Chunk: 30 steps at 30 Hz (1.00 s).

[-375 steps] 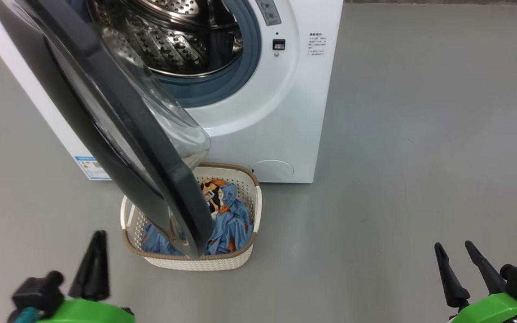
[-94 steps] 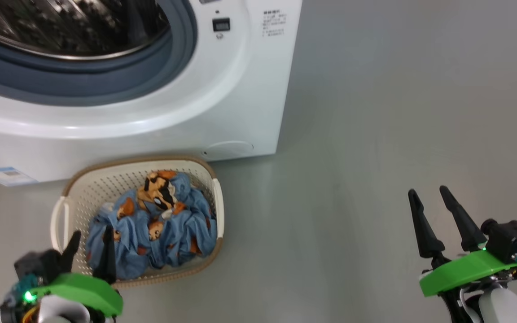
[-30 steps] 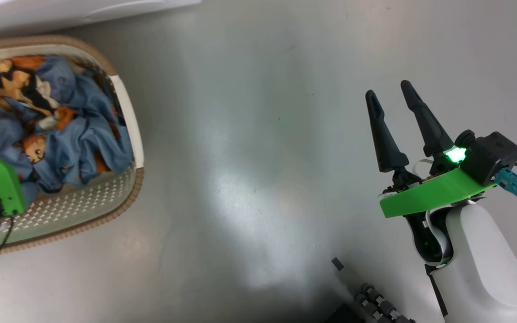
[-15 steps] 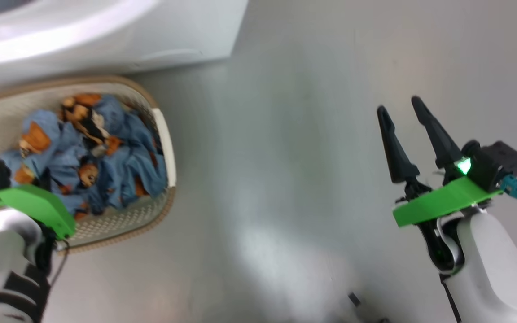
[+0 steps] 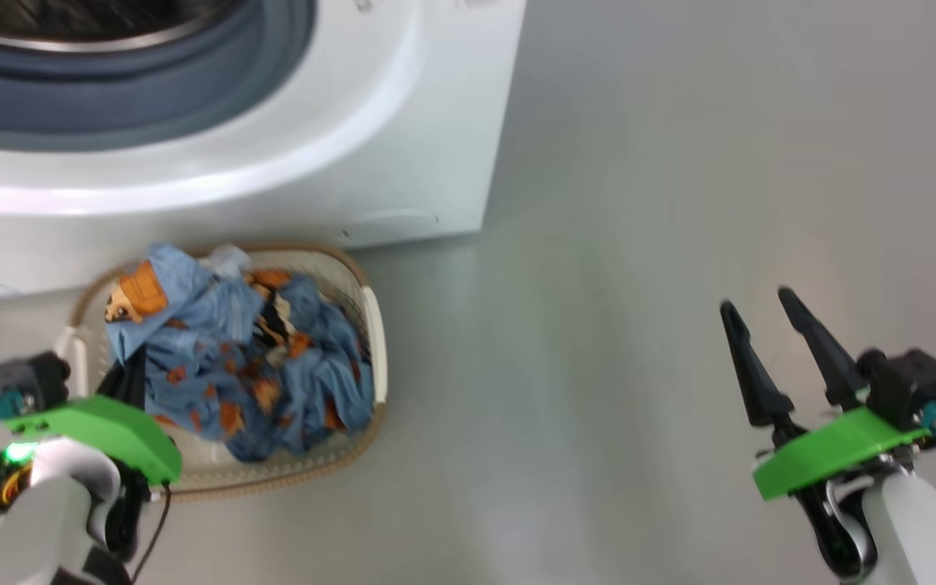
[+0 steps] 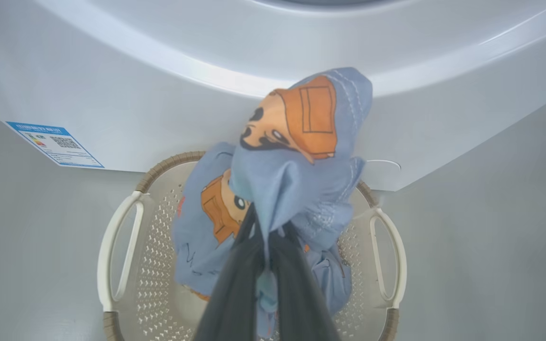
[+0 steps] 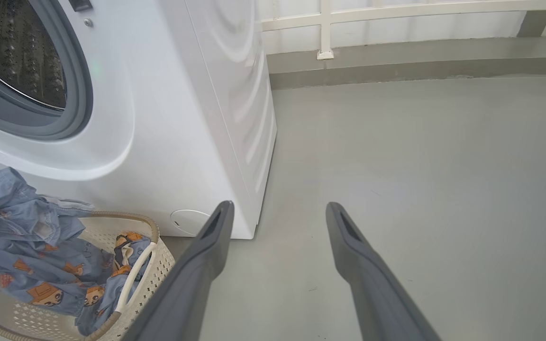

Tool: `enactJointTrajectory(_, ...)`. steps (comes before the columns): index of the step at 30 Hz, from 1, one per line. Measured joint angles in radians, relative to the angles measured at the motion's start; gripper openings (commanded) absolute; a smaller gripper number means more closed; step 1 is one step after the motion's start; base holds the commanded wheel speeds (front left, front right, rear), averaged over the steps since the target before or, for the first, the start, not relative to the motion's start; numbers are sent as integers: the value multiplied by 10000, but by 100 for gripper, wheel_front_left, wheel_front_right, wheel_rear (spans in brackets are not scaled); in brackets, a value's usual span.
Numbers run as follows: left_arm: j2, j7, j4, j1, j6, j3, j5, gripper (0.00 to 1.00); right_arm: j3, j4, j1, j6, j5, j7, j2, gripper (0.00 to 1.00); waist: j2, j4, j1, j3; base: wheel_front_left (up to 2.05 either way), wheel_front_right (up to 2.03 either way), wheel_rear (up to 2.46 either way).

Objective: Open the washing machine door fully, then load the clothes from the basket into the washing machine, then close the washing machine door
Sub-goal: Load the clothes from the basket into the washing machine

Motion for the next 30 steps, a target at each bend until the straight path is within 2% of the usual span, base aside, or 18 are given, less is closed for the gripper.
enactJointTrajectory(18, -313, 0, -4683, 4265, -8, 2080, 1285, 0, -936, -69, 2351, 0, 84, 0, -174, 100, 0, 559, 0, -2638, 0, 0, 0)
enactJointTrajectory(25, -660, 0, -6713, 5944, -6, 2884, 1712, 0, -1243, -234, 2822, 0, 102, 0, -205, 100, 0, 640, 0, -3060, 0, 0, 0)
enactJointTrajectory(30, -966, 0, -7551, 6577, 6, 3135, 1927, 0, -1390, -309, 2824, 0, 100, 0, -201, 100, 0, 656, 0, -3028, 0, 0, 0)
